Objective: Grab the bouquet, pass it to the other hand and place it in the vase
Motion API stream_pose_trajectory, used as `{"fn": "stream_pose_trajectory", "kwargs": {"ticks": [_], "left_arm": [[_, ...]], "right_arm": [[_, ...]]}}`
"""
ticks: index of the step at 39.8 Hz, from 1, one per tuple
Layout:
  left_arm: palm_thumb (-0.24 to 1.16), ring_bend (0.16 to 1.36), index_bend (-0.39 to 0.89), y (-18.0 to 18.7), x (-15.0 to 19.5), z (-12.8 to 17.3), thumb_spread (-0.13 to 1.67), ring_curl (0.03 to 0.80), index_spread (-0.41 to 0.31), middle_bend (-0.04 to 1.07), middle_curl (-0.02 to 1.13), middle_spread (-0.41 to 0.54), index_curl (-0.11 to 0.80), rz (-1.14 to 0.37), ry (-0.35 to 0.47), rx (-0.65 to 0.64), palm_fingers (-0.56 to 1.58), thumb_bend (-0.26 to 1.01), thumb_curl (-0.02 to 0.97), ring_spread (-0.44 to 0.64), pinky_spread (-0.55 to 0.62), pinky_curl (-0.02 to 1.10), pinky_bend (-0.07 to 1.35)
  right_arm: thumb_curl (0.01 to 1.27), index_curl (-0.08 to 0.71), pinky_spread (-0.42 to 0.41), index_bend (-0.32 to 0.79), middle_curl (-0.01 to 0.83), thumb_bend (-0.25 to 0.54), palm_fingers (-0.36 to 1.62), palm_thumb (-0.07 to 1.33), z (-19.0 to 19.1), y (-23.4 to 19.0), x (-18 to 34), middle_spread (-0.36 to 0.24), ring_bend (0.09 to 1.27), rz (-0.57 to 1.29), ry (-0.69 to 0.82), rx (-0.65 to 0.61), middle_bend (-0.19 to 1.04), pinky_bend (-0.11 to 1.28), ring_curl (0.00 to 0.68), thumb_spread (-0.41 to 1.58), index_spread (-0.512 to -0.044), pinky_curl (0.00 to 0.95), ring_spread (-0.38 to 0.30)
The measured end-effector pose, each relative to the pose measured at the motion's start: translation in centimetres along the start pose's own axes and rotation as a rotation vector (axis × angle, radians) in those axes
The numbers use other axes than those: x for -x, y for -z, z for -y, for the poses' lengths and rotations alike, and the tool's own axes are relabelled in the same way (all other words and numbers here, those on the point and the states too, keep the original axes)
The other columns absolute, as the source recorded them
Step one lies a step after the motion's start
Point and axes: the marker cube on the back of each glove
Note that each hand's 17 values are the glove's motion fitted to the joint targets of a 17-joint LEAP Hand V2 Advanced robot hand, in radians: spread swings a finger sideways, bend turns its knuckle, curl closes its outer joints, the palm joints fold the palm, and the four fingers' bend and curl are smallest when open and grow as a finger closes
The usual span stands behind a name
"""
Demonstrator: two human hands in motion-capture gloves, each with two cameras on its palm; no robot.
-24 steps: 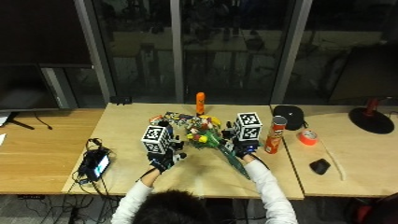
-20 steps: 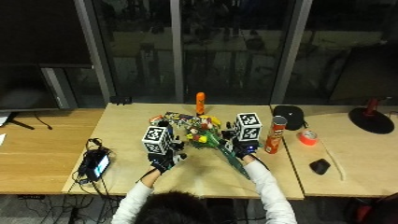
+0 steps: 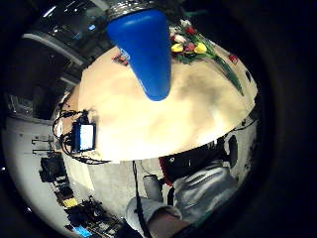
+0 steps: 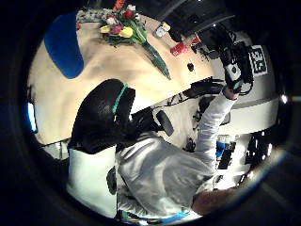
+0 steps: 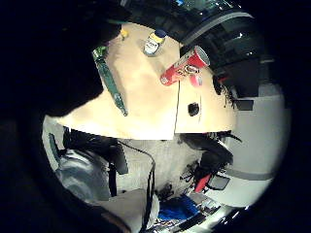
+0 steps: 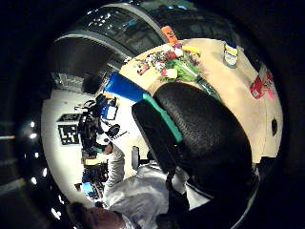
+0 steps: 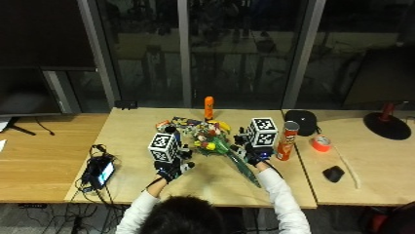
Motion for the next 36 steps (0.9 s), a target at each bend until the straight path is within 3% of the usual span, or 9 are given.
{"fn": "stream_pose_trajectory", "kwargs": {"ticks": [7,16,23,28,33,36], "left_arm": [[0.38,0.47,0.18,-0.1,-0.1,-0.4,1.08,0.219,-0.018,0.18,0.23,0.209,0.292,-0.001,0.005,0.005,0.37,0.03,0.240,0.33,0.33,0.25,0.26],[0.40,0.47,0.17,-0.4,-0.5,-0.7,1.09,0.231,-0.021,0.18,0.26,0.210,0.315,0.012,-0.003,0.021,0.37,-0.01,0.265,0.34,0.34,0.27,0.25],[0.41,0.46,0.17,-0.8,-0.4,-0.9,1.10,0.238,-0.022,0.18,0.27,0.202,0.329,0.007,-0.009,0.028,0.37,-0.02,0.278,0.34,0.34,0.28,0.23],[0.41,0.46,0.17,-1.0,-0.3,-0.8,1.10,0.243,-0.022,0.18,0.28,0.199,0.336,0.002,-0.013,0.032,0.37,-0.02,0.284,0.34,0.34,0.29,0.23],[0.41,0.46,0.17,-1.4,0.0,-0.8,1.10,0.247,-0.022,0.18,0.29,0.197,0.341,-0.002,-0.012,0.037,0.37,-0.02,0.289,0.34,0.34,0.30,0.22],[0.41,0.45,0.17,-1.6,0.0,-0.8,1.10,0.249,-0.022,0.18,0.29,0.197,0.343,-0.001,-0.011,0.044,0.37,-0.02,0.293,0.34,0.34,0.30,0.22]], "right_arm": [[0.16,0.085,0.248,0.09,0.264,0.050,0.28,0.29,0.2,0.1,-0.6,0.034,0.58,-0.012,-0.041,0.035,0.29,0.61,0.256,1.19,-0.366,0.300,0.080],[0.20,0.072,0.243,0.04,0.295,0.017,0.39,0.32,2.2,-2.4,-3.4,0.065,0.71,0.028,-0.127,0.047,0.30,0.64,0.301,1.18,-0.317,0.321,0.077],[0.23,0.052,0.236,0.02,0.316,-0.002,0.41,0.37,3.8,-8.8,-4.5,0.076,0.76,0.082,-0.179,0.159,0.31,0.71,0.329,1.13,-0.262,0.349,0.045],[0.25,0.045,0.232,0.03,0.329,-0.012,0.40,0.40,2.4,-13.2,-3.7,0.079,0.77,0.027,-0.342,0.341,0.31,0.73,0.340,1.10,-0.234,0.361,0.034],[0.27,0.054,0.225,0.07,0.337,-0.005,0.34,0.45,2.1,-19.0,-4.2,0.087,0.73,-0.044,-0.317,0.271,0.31,0.74,0.335,1.08,-0.214,0.366,0.041],[0.28,0.072,0.223,0.10,0.345,-0.009,0.32,0.47,2.5,-21.7,-4.3,0.084,0.68,0.004,-0.323,0.211,0.32,0.72,0.328,1.07,-0.202,0.363,0.046]]}}
